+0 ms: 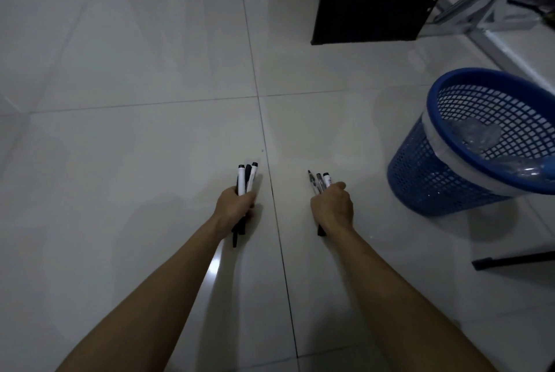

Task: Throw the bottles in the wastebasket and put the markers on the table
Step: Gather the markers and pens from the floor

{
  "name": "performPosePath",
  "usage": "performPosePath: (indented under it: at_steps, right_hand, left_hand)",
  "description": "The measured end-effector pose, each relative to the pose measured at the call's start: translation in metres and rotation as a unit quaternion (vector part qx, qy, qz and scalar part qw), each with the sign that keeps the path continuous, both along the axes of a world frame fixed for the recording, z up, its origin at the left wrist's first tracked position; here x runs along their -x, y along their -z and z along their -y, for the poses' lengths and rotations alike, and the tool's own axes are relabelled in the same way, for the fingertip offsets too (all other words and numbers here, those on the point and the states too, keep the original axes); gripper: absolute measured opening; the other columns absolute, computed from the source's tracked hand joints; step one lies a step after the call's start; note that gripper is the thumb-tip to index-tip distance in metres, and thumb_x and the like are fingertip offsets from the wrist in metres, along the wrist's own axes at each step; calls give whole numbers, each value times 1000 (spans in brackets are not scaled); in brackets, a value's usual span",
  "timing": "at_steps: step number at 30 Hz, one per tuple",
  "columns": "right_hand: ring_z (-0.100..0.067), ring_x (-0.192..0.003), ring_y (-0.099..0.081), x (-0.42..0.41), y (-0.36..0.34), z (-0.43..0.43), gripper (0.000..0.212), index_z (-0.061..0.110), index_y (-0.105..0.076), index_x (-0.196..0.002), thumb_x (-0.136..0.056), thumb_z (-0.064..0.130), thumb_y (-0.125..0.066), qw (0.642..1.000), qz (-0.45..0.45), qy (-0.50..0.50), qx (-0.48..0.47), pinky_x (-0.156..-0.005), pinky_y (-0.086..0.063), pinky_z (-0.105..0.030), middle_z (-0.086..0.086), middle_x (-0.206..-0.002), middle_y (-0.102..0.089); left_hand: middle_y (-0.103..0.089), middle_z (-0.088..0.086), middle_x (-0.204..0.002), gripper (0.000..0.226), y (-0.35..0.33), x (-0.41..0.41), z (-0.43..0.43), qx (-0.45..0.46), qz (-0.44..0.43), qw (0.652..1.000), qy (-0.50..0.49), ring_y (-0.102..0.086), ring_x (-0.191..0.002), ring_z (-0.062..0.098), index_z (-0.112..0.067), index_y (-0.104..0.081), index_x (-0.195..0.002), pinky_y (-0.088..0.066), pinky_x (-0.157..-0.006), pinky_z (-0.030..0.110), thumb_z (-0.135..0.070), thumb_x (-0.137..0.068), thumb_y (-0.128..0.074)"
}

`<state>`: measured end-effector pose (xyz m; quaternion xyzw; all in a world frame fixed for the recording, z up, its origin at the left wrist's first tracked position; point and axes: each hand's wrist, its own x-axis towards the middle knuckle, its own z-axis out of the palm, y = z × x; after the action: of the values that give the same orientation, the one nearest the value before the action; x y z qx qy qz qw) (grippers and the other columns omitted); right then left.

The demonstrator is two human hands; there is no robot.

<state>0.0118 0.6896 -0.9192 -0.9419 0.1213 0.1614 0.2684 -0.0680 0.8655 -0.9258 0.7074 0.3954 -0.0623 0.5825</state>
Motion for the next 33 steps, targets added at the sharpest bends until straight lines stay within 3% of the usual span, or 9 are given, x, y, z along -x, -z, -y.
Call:
performPosePath:
  at_steps: [3, 9, 11, 15, 17, 19, 21, 26, 33]
  right_hand:
    - [-33, -97, -64, -3, 1, 10, 27, 2, -58, -112, -88, 14, -53, 999, -33, -15, 9, -71, -48, -32, -17, -112, -65]
    - [-30, -86, -63, -5, -2, 20, 29, 6, -61, -108, -85, 24, -56, 995, -71, -69, -11, -64, -42, -27, -14, -103, -66]
    - [-28, -76, -59, -8, -9, 22, 28, 4, -61, -98, -86, 29, -54, 991, -95, -68, -70, -60, -43, -27, -14, -90, -64]
    - [-21, -58, -58, -14, -36, 28, 22, 7, -55, -78, -88, 26, -51, 961, -144, -4, -238, -43, -45, -14, -10, -74, -60]
    - [-23, -59, -66, -14, -55, 30, 20, 1, -56, -87, -89, 20, -51, 920, -182, 44, -345, -57, -58, -26, -14, -79, -63]
    - [-24, -51, -66, -13, -83, 30, 16, -2, -54, -86, -90, 13, -49, 876, -196, 92, -432, -55, -60, -35, -14, -74, -60]
    - [-23, -47, -60, -12, -119, 29, 12, 1, -54, -82, -89, 10, -50, 860, -191, 115, -459, -51, -55, -34, -11, -69, -57]
    - [-14, -37, -44, -2, -222, 24, 13, 11, -51, -72, -82, 11, -58, 884, -166, 106, -424, -42, -44, -24, -2, -56, -50]
    - [-12, -33, -42, 14, -393, 32, 19, 13, -54, -78, -86, 25, -66, 879, -156, 99, -440, -41, -41, -25, 7, -42, -50]
  left_hand:
    - [-59, 2, -64, 11, -4, -9, 13, 12, 2, 1000, 12, -55, -49, 14, -12, -56, -75, -43, -43, 20, -16, -85, -53]
    - [-55, 6, -60, 12, -17, -15, 35, 56, -1, 998, 19, -52, -44, 14, -6, -55, -70, -43, -35, 14, -3, -82, -52]
    - [-56, 8, -64, 5, -25, -16, 40, 92, 5, 996, 6, -52, -48, 16, -1, -55, -81, -46, -38, 18, -3, -84, -51]
    - [-59, 7, -72, 12, -49, -15, 47, 137, 15, 990, -12, -55, -52, 16, -3, -57, -100, -49, -44, 23, -8, -90, -52]
    - [-60, 7, -76, 15, -71, -12, 50, 151, 14, 988, -3, -56, -54, 18, -5, -56, -103, -49, -44, 24, -6, -89, -51]
    - [-62, 8, -79, 16, -100, -10, 51, 161, 16, 987, 4, -59, -56, 19, -6, -56, -103, -51, -45, 24, -5, -88, -51]
    - [-65, 8, -80, 18, -135, -7, 51, 162, 17, 987, 5, -62, -54, 19, -7, -57, -104, -54, -47, 24, -6, -88, -50]
    - [-64, 4, -77, 19, -238, -7, 56, 157, 23, 987, 2, -63, -49, 15, -14, -60, -94, -52, -48, 24, -7, -83, -46]
    - [-60, 2, -71, 10, -413, 5, 73, 162, 45, 986, -6, -59, -44, 12, -15, -58, -85, -53, -47, 25, -25, -88, -57]
